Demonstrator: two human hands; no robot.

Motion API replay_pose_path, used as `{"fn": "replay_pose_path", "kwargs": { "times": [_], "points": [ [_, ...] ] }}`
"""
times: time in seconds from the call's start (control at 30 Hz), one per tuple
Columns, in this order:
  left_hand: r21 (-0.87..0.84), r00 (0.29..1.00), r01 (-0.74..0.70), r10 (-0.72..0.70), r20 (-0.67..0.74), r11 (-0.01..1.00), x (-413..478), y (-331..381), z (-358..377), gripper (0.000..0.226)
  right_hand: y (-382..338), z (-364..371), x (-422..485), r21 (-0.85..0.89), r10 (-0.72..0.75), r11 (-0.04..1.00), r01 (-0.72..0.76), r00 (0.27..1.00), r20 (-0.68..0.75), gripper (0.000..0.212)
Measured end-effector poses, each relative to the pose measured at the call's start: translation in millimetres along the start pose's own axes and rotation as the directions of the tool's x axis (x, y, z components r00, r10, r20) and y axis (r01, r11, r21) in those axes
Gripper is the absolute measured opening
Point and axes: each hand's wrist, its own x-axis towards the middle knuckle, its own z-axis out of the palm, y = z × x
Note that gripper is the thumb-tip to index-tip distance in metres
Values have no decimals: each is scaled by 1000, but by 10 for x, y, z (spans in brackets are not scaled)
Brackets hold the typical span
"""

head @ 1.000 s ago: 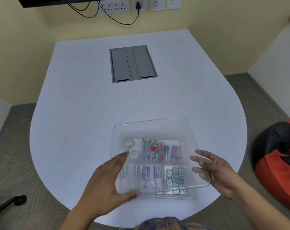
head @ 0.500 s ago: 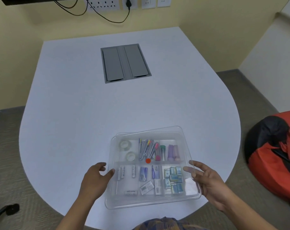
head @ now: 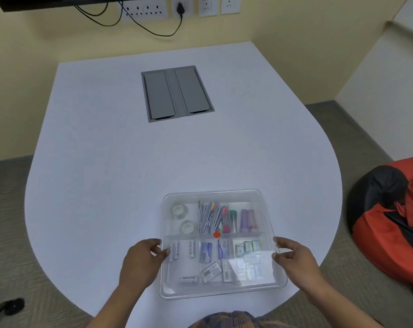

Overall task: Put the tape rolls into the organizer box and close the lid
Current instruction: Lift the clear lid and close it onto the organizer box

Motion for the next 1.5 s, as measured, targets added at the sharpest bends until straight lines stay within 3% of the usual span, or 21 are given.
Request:
{"fn": "replay_pose_path", "kwargs": {
  "times": [0.17,0.37,0.6,0.7,0.8,0.87,0.97,1.03,1.27,1.5],
  "points": [
    [58,1000,-14,15,-20,998,20,-59,41,38,43,49,17,-94,-4,996,3,1000,-11,40],
    [92,1000,-9,9,-8,996,44,-143,71,35,129,123,34,-86,48,995,-48,999,6,33],
    [83,1000,-6,8,-30,997,101,-111,83,34,80,128,169,-194,-1,981,-5,1000,-30,30],
    [89,999,-13,17,-43,996,146,-95,83,44,55,128,217,-234,-7,972,0,999,-31,33],
    [123,989,-146,149,-15,982,207,-60,46,73,-5,141,227,-345,3,939,-11,1000,-23,55],
    [155,961,-276,268,68,949,279,-7,-29,97,-108,127,239,-409,-71,911,57,997,-19,75],
    [313,919,-378,312,243,871,398,100,-137,129,-325,84,309,-532,-205,809,251,968,145,99],
    [435,893,-432,307,329,790,469,165,-179,141,-477,67,412,-617,-181,727,300,951,249,111],
    [597,829,-536,240,505,597,653,368,-221,143,-748,108,767,-810,-108,454,371,925,363,128],
    [592,803,-559,203,560,580,732,360,-183,145,-629,278,864,-788,-91,465,402,908,410,137]
  ]
}}
